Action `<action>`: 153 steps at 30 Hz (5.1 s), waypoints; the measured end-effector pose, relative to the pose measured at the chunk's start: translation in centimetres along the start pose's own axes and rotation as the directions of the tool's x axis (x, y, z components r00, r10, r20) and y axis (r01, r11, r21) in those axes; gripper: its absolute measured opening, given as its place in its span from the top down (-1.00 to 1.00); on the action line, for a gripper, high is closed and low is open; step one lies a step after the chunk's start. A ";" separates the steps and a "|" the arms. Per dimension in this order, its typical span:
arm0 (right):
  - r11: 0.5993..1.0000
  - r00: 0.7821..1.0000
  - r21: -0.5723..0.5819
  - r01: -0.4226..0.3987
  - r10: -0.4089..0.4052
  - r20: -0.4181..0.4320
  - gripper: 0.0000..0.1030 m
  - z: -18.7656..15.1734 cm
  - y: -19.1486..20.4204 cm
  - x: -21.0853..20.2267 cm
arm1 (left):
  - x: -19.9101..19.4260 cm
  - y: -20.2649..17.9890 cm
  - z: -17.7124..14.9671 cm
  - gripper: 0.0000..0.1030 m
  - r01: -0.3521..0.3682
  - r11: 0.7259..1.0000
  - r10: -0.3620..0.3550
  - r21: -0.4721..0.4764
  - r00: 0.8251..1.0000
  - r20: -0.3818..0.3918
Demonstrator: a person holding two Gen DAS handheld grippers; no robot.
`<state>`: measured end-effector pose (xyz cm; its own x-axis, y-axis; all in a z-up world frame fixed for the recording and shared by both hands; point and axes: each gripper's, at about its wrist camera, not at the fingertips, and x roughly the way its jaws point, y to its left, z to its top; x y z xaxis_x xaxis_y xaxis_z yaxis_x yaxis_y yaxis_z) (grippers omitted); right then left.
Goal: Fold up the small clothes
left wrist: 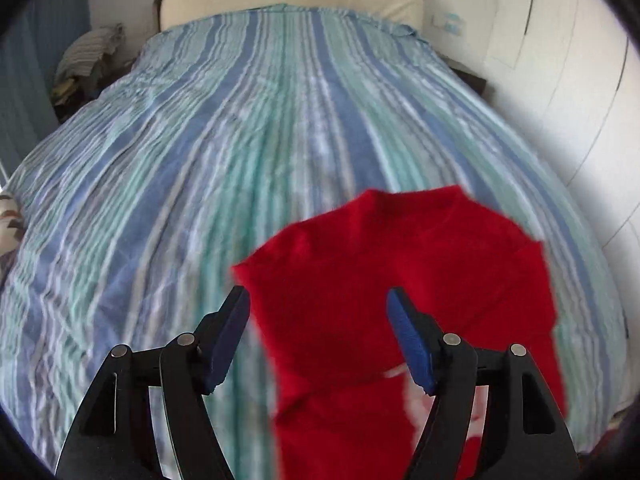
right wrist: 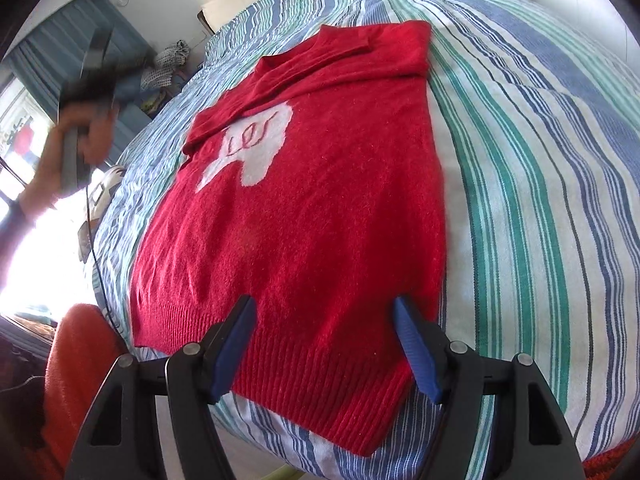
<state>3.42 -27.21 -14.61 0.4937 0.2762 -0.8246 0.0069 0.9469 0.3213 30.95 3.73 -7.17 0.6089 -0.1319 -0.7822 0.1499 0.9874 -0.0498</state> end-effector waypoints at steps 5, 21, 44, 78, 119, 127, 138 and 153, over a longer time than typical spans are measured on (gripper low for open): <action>1.000 1.000 -0.005 0.000 0.000 -0.003 -0.42 0.0 0.2 0.4 | 1.6 0.9 -6.5 -0.50 0.001 0.980 0.018 0.198 0.995 -0.096; 0.994 0.994 -0.091 -0.065 0.073 0.084 -0.43 11.4 3.1 -5.3 | 8.0 2.1 -8.6 0.85 -0.066 0.992 0.066 -0.110 0.998 -0.004; 0.909 0.990 0.401 -0.116 0.072 0.125 0.92 21.0 -2.3 9.2 | 8.6 4.6 -9.6 0.79 0.077 0.968 -0.069 -0.237 0.997 0.041; 0.967 0.976 0.135 0.217 -0.215 -0.029 -0.07 -1.8 -2.5 -4.7 | -8.1 -3.5 -24.8 -0.15 0.043 0.996 -0.032 0.084 0.991 -0.128; 0.992 0.988 0.091 0.087 -0.098 0.121 -0.08 -1.1 -0.6 -4.7 | -8.8 1.1 -25.6 -0.68 0.118 0.970 -0.152 -0.213 0.977 -0.148; 0.981 0.982 0.180 0.072 -0.101 0.160 -0.09 -1.2 -2.2 -5.8 | -8.9 0.3 -25.4 -0.68 0.109 0.977 -0.136 -0.181 0.980 -0.144; 0.977 0.981 0.204 0.055 -0.092 0.174 -0.09 -1.3 -2.7 -6.1 | -8.7 1.1 -25.6 -0.68 0.086 0.978 -0.115 -0.188 0.982 -0.148; 0.956 0.992 0.295 -0.011 -0.026 0.122 -0.16 -1.7 -4.2 -6.4 | -7.7 -1.1 -26.6 -0.68 0.131 0.985 -0.155 -0.116 0.961 -0.228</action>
<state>-1.25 -32.72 -11.45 0.5954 0.2294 -0.7700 0.2574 0.8534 0.4533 5.38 5.99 -17.61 0.3843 -0.2595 -0.8860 0.1365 0.9651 -0.2235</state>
